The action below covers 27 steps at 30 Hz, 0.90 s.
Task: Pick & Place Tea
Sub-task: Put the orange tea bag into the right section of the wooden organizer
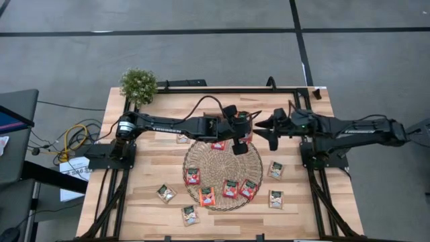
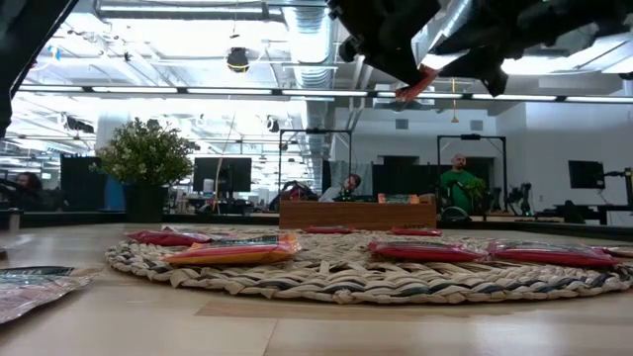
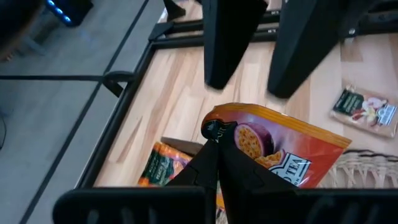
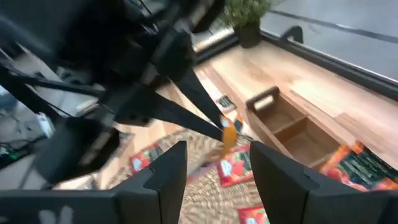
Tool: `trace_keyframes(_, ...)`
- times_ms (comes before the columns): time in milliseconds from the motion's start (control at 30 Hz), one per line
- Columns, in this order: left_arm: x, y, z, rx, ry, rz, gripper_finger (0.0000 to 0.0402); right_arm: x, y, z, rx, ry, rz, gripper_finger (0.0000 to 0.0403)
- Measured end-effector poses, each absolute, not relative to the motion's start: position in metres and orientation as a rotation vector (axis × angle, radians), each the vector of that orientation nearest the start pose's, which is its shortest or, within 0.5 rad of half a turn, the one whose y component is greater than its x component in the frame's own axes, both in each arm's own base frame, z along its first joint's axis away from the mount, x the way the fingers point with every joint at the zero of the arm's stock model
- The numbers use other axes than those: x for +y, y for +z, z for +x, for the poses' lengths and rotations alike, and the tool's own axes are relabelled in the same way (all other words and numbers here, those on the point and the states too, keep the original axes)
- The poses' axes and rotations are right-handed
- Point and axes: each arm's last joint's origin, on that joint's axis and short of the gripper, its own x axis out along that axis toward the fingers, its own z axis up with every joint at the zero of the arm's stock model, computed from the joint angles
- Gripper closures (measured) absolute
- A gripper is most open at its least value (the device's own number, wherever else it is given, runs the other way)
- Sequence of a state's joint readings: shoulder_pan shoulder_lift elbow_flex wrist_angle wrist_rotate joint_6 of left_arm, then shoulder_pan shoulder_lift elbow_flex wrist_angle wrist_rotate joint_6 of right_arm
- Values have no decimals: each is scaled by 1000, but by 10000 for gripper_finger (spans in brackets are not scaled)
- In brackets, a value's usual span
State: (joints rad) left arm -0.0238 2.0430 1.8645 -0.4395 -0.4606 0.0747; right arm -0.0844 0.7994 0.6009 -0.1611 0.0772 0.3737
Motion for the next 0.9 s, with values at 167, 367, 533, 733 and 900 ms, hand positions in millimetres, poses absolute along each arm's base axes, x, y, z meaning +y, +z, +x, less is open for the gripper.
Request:
trace_keyframes(167,2,300,468,622,408,223,401,-21,277,192,379,-238,333,240)
trace_keyframes(367,2,299,468,632,407,225,401,-22,279,204,442,-244,311,245)
trace_keyframes(533,2,298,467,644,406,228,401,-25,276,208,475,-261,313,255)
trace_keyframes(733,2,298,467,649,405,230,401,-25,275,209,485,-267,312,283)
trace_keyframes(900,0,298,467,650,403,231,401,-26,275,208,490,-288,306,316)
